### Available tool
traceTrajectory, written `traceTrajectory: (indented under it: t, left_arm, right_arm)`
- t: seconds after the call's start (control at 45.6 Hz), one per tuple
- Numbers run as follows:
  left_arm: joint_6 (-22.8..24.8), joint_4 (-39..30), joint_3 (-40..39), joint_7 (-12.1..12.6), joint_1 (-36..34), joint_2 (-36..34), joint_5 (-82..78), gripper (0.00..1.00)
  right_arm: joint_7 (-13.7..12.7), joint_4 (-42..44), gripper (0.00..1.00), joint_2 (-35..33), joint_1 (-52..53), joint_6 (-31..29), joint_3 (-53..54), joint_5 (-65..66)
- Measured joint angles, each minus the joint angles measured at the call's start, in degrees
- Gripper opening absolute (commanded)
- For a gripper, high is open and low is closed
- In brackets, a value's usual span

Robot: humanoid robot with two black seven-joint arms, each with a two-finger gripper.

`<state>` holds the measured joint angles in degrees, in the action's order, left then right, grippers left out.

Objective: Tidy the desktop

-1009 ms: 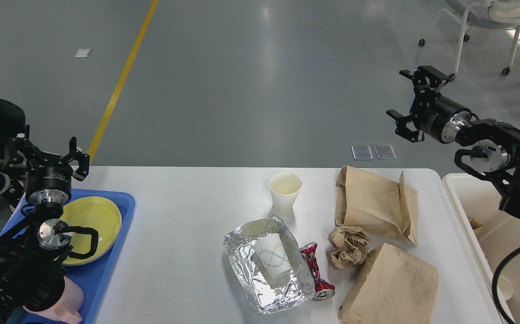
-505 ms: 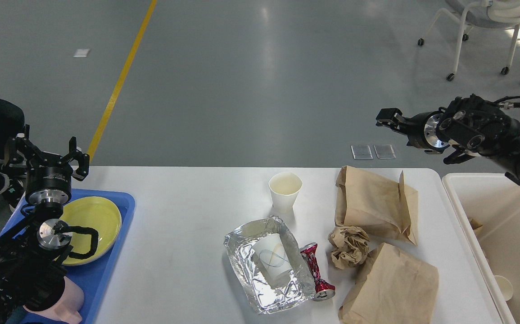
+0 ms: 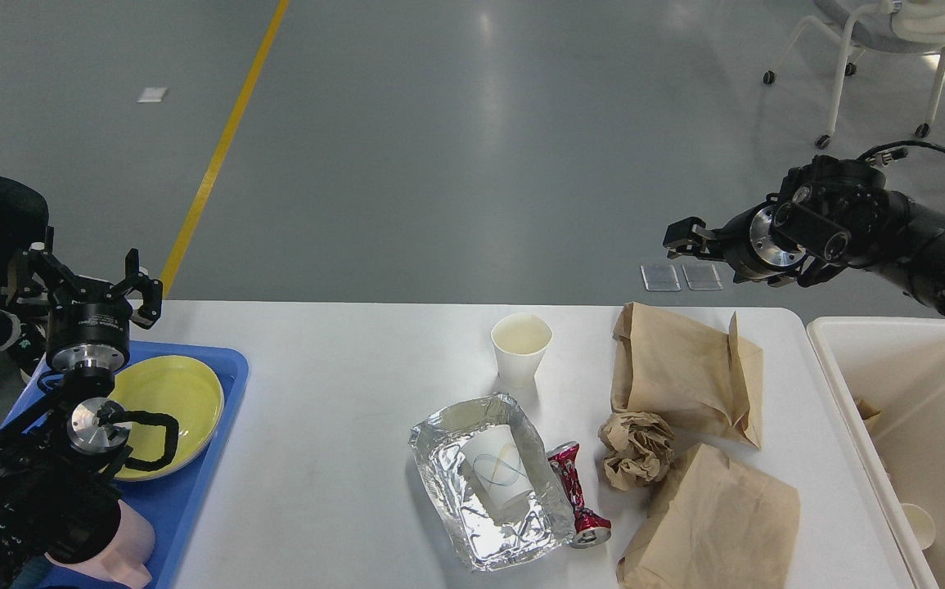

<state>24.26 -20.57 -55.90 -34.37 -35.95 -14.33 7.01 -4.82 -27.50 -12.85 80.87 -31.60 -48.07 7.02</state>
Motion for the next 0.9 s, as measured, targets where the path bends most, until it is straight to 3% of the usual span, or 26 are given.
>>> traceTrajectory:
  t: [0.132,0.439,0.68,0.9]
  left_arm:
    - [0.0,0.0,0.0,0.0,0.0,0.0,0.0,0.97]
    - [0.0,0.0,0.0,0.0,0.0,0.0,0.0,0.97]
    - [0.0,0.0,0.0,0.0,0.0,0.0,0.0,0.97]
    - [0.0,0.0,0.0,0.0,0.0,0.0,0.0,0.97]
  right_arm:
    - [0.2,-4.6,1.00,-1.6,2.2,-4.4,0.3,-0.2]
    - [0.1,-16.0,1.00,-10.6,16.0,-22.6,0.3,-0.2]
    - [-0.2,-16.6,1.00,-10.8,23.1,-23.4,-5.1,0.2]
    - [-0.3,-7.9,1.00,-9.4,7.9,-17.0,-5.9,0.7]
